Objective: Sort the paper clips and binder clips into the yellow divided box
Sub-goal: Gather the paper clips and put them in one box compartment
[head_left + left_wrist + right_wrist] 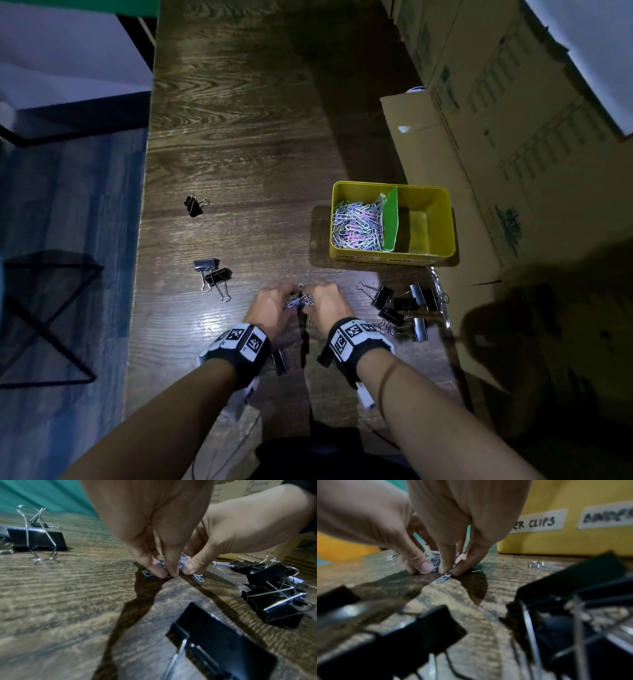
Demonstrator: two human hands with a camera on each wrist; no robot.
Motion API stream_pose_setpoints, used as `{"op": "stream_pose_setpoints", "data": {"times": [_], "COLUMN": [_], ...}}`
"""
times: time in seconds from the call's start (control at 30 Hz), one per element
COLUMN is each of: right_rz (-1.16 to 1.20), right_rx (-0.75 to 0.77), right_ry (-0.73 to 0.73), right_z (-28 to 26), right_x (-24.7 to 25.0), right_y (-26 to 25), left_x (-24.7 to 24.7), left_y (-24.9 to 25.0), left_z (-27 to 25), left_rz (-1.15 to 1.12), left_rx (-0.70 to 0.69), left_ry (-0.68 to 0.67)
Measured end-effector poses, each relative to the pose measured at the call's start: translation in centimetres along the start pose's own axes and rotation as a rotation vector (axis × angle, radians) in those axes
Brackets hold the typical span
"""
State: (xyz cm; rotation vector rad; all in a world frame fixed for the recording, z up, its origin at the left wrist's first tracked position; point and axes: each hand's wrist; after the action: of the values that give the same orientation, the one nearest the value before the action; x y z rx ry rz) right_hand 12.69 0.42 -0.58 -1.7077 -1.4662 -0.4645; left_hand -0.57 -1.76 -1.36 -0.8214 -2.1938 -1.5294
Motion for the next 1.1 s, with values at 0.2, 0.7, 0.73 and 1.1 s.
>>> {"op": "stream_pose_setpoints", "data": {"times": [0.2, 0.7, 0.73, 1.1], "right_rz": [0.083, 0.647, 0.686, 0.772], "right_rx": [-0.058, -0.041, -0.029, -0.005], "right_ry": [0.071, 0.152, 0.182, 0.522], "right_z": [0.2, -1.9, -2.4, -3.7], "right_x": [-0.7, 3.1, 3.7, 14.3], "right_y": [0.3, 3.2, 3.4, 7.1], "left_x": [0.7, 4.1, 4.6, 3.4], "left_y": [-0.8, 0.6, 1.7, 14.9], "left_z": [0.2, 1.6, 2.1, 9.9], "left_rz": [0.02, -1.04, -1.077, -0.344], "left_rx": [-0.023, 0.349, 0.338, -0.194], "left_ry": [-0.012, 0.076, 0.065, -0.104]}}
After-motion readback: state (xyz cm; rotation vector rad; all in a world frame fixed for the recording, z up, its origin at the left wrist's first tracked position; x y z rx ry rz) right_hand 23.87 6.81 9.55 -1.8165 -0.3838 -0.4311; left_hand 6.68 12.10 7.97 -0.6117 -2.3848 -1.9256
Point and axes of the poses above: each hand's wrist, its own z-axis towards the middle knuckle, its own x-axis out of the back of the hand, y = z × x, and after that the axes turned 15 degrees about -z, right-handed
